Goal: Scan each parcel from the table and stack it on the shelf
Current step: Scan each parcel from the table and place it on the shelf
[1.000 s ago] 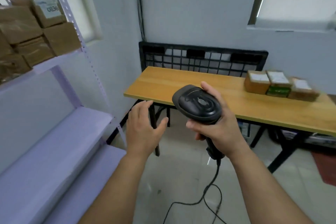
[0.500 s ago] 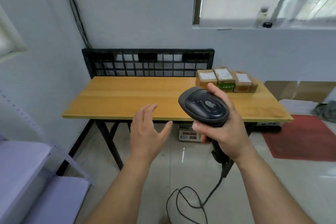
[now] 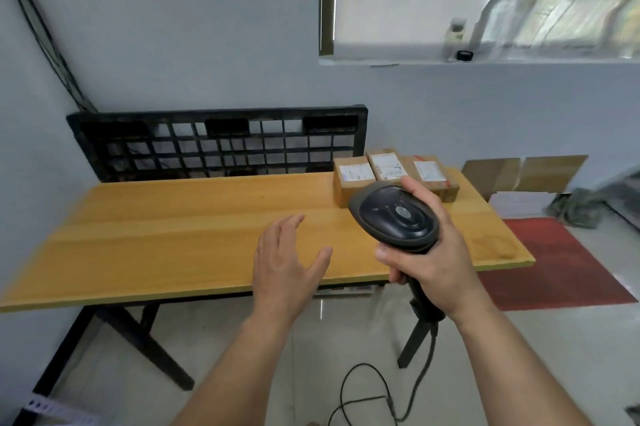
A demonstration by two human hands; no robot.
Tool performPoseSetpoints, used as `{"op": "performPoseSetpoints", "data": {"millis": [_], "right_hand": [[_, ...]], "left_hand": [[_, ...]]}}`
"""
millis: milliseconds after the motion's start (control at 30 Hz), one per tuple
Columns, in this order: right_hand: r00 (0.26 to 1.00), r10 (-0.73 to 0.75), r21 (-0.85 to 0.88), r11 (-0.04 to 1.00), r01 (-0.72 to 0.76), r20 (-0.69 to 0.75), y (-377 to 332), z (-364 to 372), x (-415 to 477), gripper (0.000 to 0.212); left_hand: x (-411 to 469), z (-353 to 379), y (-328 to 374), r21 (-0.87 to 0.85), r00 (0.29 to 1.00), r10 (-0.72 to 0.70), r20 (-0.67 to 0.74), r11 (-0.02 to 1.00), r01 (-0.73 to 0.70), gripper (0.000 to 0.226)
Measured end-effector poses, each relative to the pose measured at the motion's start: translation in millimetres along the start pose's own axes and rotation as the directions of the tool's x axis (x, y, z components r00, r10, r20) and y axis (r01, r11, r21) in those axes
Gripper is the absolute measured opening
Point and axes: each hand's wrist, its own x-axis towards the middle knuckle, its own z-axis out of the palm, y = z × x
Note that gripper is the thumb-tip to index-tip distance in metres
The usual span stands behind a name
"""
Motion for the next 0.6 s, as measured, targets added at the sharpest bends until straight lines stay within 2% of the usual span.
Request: {"op": "performPoseSetpoints", "data": {"millis": [333,600], "right_hand": [[0.996,0.055,-0.056,0.997,-0.059,-0.076,47.8,-18.0,123.0,0.09],[0.975,0.174,-0.108,0.976,-0.189,-0.136,89.2,-37.7,168.9,0.091]], "left_hand": [[123.3,60.0,-20.3,-0.056,0.997,-0.054,0.054,0.997,0.057,0.062],[179.9,112.5,-35.5,-0.083,0.973,-0.111,0.201,0.988,0.13,0.064]]}}
